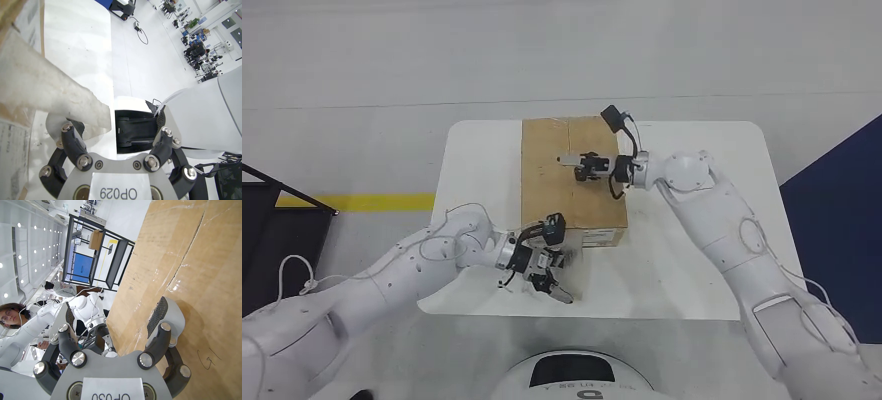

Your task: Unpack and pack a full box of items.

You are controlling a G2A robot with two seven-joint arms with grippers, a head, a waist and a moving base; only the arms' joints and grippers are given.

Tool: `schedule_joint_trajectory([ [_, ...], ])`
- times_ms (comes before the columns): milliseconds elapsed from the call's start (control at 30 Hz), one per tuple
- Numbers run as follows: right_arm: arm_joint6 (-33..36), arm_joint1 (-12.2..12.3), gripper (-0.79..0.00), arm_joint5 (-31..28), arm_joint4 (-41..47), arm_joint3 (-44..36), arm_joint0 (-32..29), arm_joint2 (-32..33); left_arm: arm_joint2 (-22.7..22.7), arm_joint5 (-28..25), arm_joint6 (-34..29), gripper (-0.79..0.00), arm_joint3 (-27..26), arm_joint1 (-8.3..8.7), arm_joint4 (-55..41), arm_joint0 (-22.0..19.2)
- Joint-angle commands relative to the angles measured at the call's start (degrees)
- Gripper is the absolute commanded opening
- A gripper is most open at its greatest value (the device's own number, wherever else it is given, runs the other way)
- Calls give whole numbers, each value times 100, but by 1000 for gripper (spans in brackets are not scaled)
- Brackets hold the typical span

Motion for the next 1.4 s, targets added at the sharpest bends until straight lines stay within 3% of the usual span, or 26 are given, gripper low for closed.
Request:
schedule_joint_trajectory([
  [0, -1, 11, 0, 3, -19, -34, -24, 25, -61, 0, 262, 0, -88, 1, 116, -5],
  [133, -7, 47, 0, -52, 12, -117, -107, 142, -239, 0, 956, 0, -378, 144, 513, 61],
  [367, -291, 188, 0, -645, 717, -349, -508, 879, -602, 0, 1932, 0, -1060, 620, 1357, 305],
  [600, -89, 419, 0, -1149, 1391, -708, -1227, 1867, -1147, 0, 2122, 0, -1647, 1066, 1520, 520],
  [833, 32, 499, 0, -1191, 1499, -798, -1549, 2122, -1755, 0, 1881, 0, -1979, 1329, 1268, 614],
  [1033, 148, 519, 0, -1302, 1529, -727, -1662, 2110, -1956, 191, 1359, 0, -1704, 1295, 1171, 448],
  [1233, 196, 545, 0, -1140, 1449, -614, -1669, 2108, -1800, 194, 1230, 0, -1204, 1036, 871, 271],
  [1367, -146, 538, 0, -795, 1142, -435, -1533, 2028, -1679, 122, 1242, 0, -896, 846, 764, 197],
])
